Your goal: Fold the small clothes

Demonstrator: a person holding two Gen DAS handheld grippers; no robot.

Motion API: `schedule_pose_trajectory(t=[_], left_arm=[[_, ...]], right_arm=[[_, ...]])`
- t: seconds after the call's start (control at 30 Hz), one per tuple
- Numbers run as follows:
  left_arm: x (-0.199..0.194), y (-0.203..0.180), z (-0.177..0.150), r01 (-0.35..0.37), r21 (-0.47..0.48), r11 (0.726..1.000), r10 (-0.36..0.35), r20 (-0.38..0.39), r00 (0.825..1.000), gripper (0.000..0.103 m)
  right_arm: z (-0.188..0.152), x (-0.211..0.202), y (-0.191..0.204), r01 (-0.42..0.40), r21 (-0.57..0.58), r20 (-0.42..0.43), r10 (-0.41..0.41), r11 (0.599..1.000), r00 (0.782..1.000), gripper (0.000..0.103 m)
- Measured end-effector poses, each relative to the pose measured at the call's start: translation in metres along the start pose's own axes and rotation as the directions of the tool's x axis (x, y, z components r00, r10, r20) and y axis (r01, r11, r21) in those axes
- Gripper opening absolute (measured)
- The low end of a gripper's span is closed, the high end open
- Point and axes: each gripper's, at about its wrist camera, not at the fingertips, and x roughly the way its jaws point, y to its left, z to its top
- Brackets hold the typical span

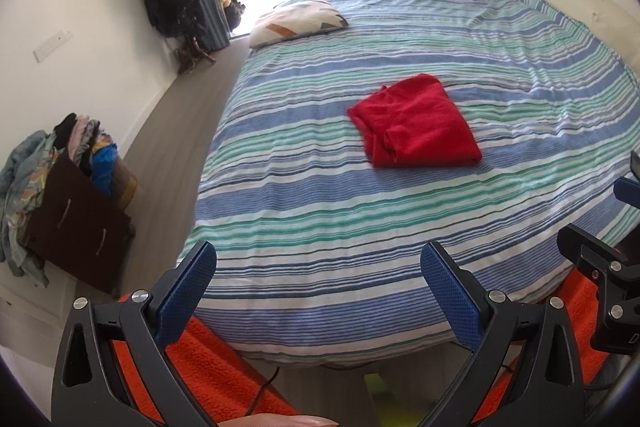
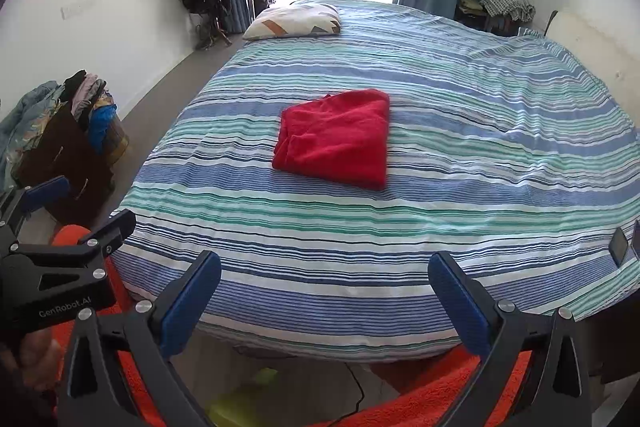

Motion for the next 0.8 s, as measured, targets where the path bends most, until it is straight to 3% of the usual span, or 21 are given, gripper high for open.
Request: schedule_pose_trajectory(t=[0.43, 0.8], left_arm=[[-0.001, -0.001, -0.003, -0.007, 0.005, 1.0, 0.007, 0.005, 1.0, 0.102], [-0.029, 0.0, -0.01, 0.011, 0.0, 1.0, -0.011, 0.061, 0.998, 0.102]], right_arm=[[-0.007, -0.007, -0.001, 0.05, 0.008, 0.011, -0.051, 0.999, 0.999, 0.102], [-0.016, -0.025, -0.002, 0.066, 0.02, 0.041, -0.067, 0.998, 0.997, 0.102]])
